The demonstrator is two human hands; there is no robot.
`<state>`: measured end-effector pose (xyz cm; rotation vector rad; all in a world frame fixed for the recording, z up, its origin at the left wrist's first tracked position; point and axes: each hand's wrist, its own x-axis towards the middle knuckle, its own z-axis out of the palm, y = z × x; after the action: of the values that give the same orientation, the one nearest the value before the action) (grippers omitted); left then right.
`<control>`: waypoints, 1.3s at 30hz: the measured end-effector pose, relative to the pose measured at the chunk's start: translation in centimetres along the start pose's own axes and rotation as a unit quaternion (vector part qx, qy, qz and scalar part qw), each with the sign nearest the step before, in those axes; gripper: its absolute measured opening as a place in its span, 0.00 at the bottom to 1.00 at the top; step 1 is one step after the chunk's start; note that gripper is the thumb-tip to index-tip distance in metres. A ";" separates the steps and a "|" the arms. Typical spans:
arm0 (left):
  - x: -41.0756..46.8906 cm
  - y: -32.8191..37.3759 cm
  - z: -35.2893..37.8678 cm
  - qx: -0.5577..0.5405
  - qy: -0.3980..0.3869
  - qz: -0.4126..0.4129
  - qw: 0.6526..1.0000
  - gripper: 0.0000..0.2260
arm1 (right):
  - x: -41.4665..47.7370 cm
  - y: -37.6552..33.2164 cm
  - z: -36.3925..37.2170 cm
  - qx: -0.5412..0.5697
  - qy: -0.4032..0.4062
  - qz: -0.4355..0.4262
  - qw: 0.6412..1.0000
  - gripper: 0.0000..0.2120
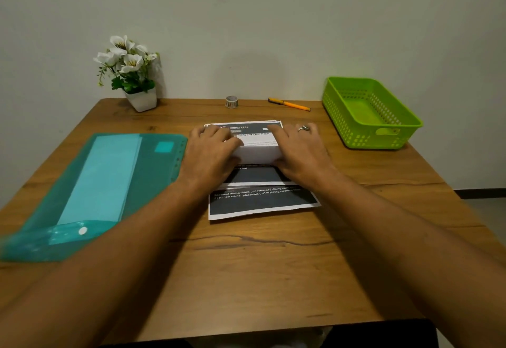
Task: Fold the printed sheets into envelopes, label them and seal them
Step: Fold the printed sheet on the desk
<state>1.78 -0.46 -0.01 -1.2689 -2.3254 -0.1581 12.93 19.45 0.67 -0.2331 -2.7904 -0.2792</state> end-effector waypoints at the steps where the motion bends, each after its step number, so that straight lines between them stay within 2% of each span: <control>1: -0.1 0.1 0.0 -0.006 0.010 0.002 1.000 0.13 | -0.1 -0.1 0.2 0.003 0.002 0.004 1.000 0.33; 4: -0.4 0.2 0.4 -0.033 0.016 0.015 0.999 0.08 | -0.7 -0.3 1.0 0.010 0.017 0.021 1.000 0.28; 8: -1.1 0.3 1.2 -0.077 -0.026 0.028 0.996 0.12 | -1.8 -0.2 1.8 0.055 0.007 0.015 0.998 0.21; 14: -1.9 0.9 1.3 -0.118 -0.060 0.016 0.991 0.22 | -3.0 0.3 3.1 0.126 -0.057 0.021 0.990 0.30; 17: -1.5 0.9 1.5 -0.128 -0.060 0.003 0.990 0.21 | -3.3 0.5 3.3 0.138 -0.069 0.022 0.988 0.31; 19: -1.2 0.9 2.0 -0.123 -0.100 -0.025 0.987 0.19 | -3.3 0.4 3.4 0.145 -0.065 0.034 0.987 0.27; 23: -1.1 1.3 3.3 -0.123 -0.227 -0.054 0.965 0.26 | -2.4 -0.8 3.5 0.142 -0.071 0.069 0.985 0.21; 28: -1.2 1.2 3.7 -0.115 -0.245 -0.053 0.961 0.27 | -1.0 -4.0 4.5 0.207 -0.107 0.015 0.972 0.25; 31: -1.2 1.3 3.8 -0.104 -0.251 -0.054 0.961 0.27 | -0.9 -4.1 4.6 0.208 -0.123 0.013 0.970 0.26; 36: -1.2 1.3 3.2 -0.092 -0.271 -0.070 0.956 0.29 | -2.5 0.3 4.7 0.172 -0.180 0.068 0.966 0.33; 39: -1.0 2.0 3.0 -0.039 -0.292 -0.118 0.948 0.32 | -3.4 2.8 4.9 0.151 -0.195 0.094 0.965 0.33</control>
<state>2.77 0.87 -3.32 -1.1820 -3.0058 0.0624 15.18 22.77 -4.59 -0.5245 -3.1104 0.2671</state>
